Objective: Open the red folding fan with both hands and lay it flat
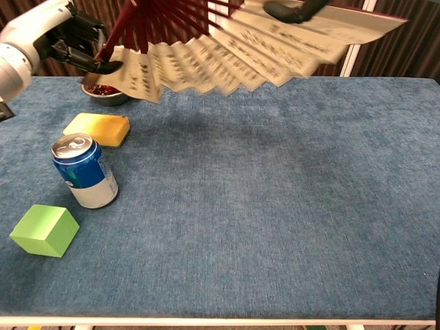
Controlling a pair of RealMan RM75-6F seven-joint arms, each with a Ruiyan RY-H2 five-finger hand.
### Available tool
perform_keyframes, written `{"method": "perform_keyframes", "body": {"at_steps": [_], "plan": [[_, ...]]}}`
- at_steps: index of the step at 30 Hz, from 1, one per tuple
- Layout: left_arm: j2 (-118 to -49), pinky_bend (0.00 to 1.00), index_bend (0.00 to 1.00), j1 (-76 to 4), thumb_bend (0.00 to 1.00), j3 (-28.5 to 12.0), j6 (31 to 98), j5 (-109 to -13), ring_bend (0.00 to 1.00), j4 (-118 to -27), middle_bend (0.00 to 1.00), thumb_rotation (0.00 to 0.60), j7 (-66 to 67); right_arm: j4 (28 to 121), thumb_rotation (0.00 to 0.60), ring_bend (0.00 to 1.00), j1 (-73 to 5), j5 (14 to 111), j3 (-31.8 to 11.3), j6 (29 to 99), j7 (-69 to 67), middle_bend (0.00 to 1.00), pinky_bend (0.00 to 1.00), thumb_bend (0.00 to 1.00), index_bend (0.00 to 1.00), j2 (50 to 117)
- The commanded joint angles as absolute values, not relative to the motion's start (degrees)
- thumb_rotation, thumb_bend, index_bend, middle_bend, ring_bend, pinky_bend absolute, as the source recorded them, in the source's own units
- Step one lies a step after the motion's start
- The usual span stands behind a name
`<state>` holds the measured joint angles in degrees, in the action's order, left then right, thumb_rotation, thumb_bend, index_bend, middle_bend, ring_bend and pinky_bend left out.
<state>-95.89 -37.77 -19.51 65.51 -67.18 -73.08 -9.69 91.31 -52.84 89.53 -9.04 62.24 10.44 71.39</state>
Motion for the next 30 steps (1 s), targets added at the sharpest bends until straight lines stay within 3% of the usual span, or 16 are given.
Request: {"method": "perform_keyframes", "body": {"at_steps": [1,10,19,25,28,30], "plan": [[-94.56,0.57,0.76,-37.14,0.38,-18.29,68.75,-67.00,0.65,-73.95,0.80,0.600,-0.26,94.90,0.600,0.51,-50.69,89.68,-7.69,62.57,16.37,0.69,0.34,1.00,0.84,68.58],[-95.24,0.57,0.75,-37.19,0.37,-18.50,72.47,-64.51,0.65,-76.62,0.79,0.600,13.38,98.57,0.600,0.51,-47.39,88.67,-6.77,63.42,26.60,0.69,0.33,1.00,0.84,66.09],[-98.51,0.57,0.72,-38.12,0.38,-17.84,74.01,-65.70,0.65,-74.66,0.77,0.600,16.64,96.00,0.600,0.49,-44.58,90.59,-5.50,65.59,26.92,0.68,0.30,0.98,0.81,67.28],[-104.30,0.57,0.71,-39.77,0.37,-17.24,77.18,-69.75,0.65,-66.53,0.77,0.600,16.32,90.22,0.600,0.45,-42.48,92.79,-4.38,68.18,25.34,0.63,0.24,0.85,0.71,70.13],[-107.04,0.57,0.68,-40.80,0.34,-17.15,77.66,-71.04,0.64,-62.10,0.74,0.600,15.95,86.69,0.600,0.38,-41.56,93.33,-3.98,69.12,24.75,0.57,0.19,0.69,0.60,72.08],[-108.59,0.57,0.64,-41.45,0.29,-16.91,77.26,-71.55,0.63,-59.50,0.71,0.600,16.06,84.76,0.600,0.31,-40.93,92.75,-3.95,69.27,24.33,0.49,0.13,0.58,0.47,73.37]]}}
